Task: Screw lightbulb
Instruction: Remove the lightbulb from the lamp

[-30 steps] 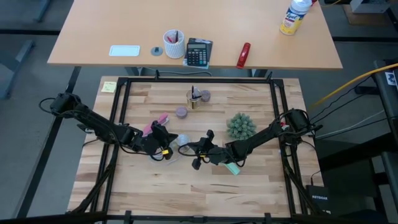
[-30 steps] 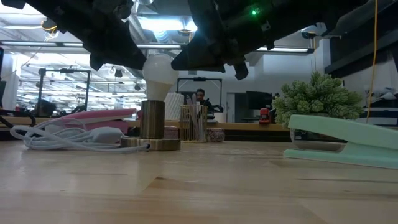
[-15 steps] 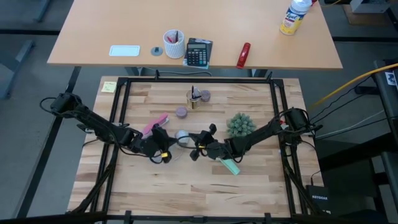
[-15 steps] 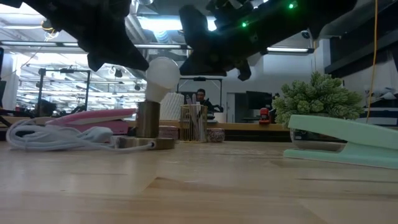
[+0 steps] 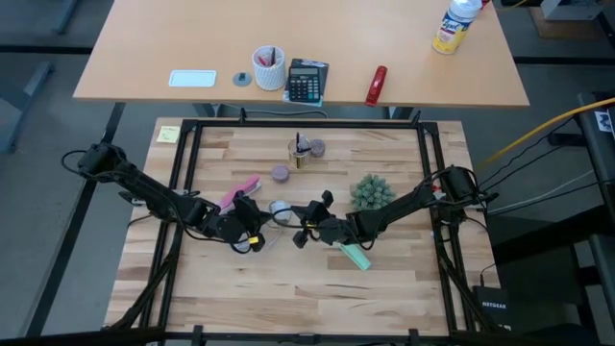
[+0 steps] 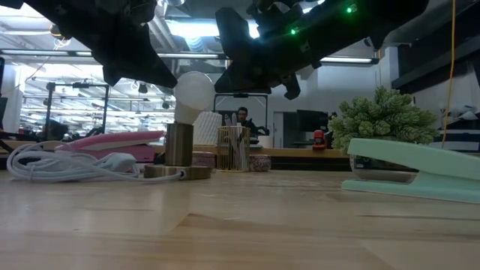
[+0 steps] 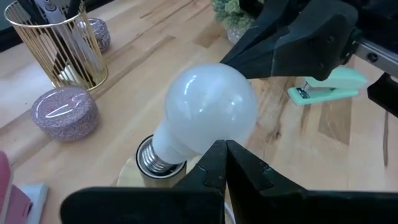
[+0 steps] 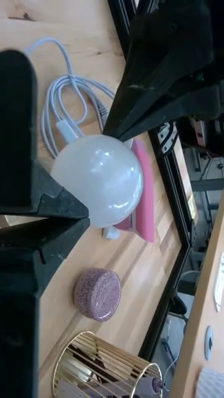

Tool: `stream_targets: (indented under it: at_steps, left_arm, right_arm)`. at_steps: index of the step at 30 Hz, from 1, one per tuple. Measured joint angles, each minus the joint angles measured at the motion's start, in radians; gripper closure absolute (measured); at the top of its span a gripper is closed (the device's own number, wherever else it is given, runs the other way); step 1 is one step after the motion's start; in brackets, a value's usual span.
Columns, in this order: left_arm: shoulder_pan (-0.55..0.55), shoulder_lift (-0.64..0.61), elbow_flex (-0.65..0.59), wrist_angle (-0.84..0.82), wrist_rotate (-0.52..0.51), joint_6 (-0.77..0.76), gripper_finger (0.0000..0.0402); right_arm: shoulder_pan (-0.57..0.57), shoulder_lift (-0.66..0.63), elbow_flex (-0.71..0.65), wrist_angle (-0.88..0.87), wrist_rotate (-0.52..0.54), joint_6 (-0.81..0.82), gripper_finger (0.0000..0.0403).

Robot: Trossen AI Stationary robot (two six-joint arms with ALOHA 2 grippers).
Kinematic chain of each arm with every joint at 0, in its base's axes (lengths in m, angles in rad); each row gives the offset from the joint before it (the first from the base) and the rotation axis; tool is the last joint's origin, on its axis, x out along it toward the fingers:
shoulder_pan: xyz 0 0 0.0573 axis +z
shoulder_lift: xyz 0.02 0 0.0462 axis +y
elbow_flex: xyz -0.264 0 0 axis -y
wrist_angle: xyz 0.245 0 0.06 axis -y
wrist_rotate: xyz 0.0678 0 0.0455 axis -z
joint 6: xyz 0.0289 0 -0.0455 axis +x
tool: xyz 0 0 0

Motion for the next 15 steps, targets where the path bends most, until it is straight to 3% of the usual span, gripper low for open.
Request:
stream_targets:
  at_steps: [15]
  left_arm:
    - [0.001, -0.001, 0.0, 0.0, 0.005, 0.045, 0.04]
  right_arm:
    - [0.002, 0.0, 0.0, -0.006, -0.005, 0.0, 0.0389]
